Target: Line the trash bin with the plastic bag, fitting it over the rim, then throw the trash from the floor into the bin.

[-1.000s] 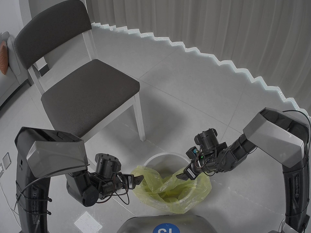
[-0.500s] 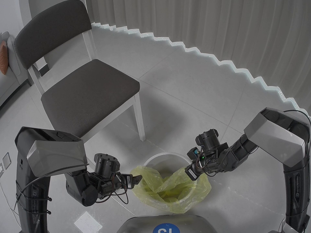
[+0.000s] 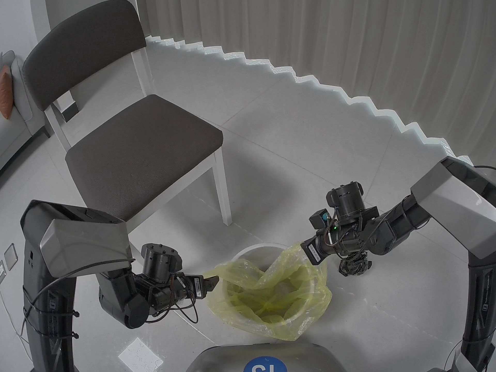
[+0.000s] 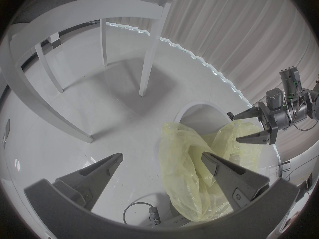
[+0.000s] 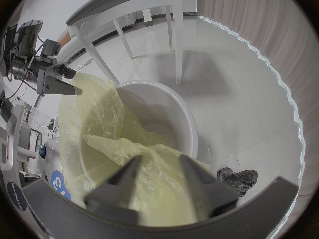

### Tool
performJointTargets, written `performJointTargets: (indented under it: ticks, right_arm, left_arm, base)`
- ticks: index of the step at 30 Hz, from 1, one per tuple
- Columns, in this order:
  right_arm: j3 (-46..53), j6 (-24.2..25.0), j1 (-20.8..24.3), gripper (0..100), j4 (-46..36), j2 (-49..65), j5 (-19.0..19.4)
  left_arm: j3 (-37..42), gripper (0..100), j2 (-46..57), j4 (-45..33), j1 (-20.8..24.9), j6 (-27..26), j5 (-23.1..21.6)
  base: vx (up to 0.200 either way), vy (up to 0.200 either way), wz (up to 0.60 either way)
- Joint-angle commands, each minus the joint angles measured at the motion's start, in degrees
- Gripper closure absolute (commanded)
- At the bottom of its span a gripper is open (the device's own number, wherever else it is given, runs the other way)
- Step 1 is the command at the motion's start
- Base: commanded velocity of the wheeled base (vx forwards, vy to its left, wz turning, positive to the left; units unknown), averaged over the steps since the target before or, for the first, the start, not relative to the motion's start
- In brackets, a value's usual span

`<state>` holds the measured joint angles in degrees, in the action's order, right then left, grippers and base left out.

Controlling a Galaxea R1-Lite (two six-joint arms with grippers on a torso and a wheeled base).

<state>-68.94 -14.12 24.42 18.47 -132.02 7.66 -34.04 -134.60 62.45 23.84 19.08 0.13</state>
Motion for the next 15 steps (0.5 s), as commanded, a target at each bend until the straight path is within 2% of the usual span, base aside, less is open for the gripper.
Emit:
performJointTargets:
  ticks: [1,15]
  right_arm:
    - [-1.37,0.67,-0.69,100,0.25,1.33,0.43]
    - [-4.36,3.31,-2.53,100,0.43,2.91,0.61]
  left_arm:
    - [0.99,0,0.04,0.48,-0.55,-0.01,0.04]
    - [1.69,0,0.04,0.57,-1.26,-0.01,-0.05]
  base:
    - [0.0,0.0,0.0]
    - [0.0,0.0,0.0]
